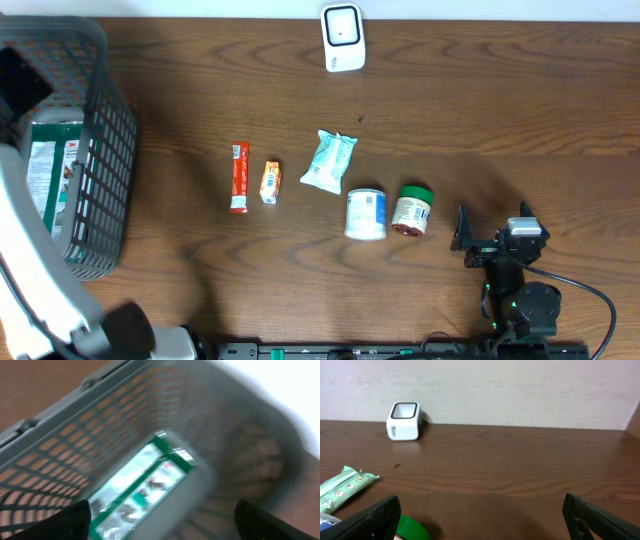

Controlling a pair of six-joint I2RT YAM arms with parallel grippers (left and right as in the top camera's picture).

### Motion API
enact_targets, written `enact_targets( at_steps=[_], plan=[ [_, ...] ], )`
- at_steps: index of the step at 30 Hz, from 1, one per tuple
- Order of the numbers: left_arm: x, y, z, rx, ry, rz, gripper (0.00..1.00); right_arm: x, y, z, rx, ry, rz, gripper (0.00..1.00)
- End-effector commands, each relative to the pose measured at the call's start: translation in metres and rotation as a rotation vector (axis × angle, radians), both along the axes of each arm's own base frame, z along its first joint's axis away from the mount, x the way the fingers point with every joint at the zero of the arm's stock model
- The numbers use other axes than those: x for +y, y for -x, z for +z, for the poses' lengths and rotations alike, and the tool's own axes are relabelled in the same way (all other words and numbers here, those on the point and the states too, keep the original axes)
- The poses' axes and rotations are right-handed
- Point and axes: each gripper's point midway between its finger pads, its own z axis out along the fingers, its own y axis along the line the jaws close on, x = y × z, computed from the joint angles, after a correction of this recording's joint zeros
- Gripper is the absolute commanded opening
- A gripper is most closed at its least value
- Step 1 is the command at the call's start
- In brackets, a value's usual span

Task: Scan the item barcode
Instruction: 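Open the left gripper and withdraw it toward the basket, then reach the left gripper into the basket toward the 3M gloves pack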

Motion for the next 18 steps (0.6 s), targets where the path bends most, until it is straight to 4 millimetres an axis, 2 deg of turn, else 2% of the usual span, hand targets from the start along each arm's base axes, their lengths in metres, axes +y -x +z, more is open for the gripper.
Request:
enact_targets(
  at_steps=[1, 3, 5, 9, 11, 14, 15, 18],
  plan=[
    [0.047, -0.001, -0.061, 0.177, 0.050, 0.016, 0.98, -0.003, 0.000, -0.001, 0.000, -0.003, -0.016, 0.99],
    [0.055, -0.015, -0.099, 0.211, 0.154, -0.083, 0.99, -0.003, 0.000, -0.001, 0.000, -0.003, -0.016, 0.99],
    [0.061, -0.022, -0.128, 0.246, 0.213, -0.161, 0.99, -0.003, 0.000, -0.001, 0.000, -0.003, -0.016, 0.99],
    [0.080, -0.016, -0.182, 0.350, 0.299, -0.166, 1.00, -0.003, 0.000, -0.001, 0.000, -0.002, -0.016, 0.99],
    [0.083, -0.014, -0.212, 0.396, 0.357, -0.168, 0.99, -0.003, 0.000, -0.001, 0.000, -0.003, -0.016, 0.99],
    [0.081, -0.015, -0.242, 0.453, 0.398, -0.201, 0.98, -0.003, 0.000, -0.001, 0.000, -0.003, -0.016, 0.99],
    [0.078, -0.016, -0.258, 0.490, 0.411, -0.240, 0.98, -0.003, 0.000, -0.001, 0.000, -0.003, -0.016, 0.99],
    [0.074, -0.017, -0.281, 0.540, 0.437, -0.283, 0.98, -0.003, 0.000, -0.001, 0.000, -0.003, -0.016, 0.99]
  ],
)
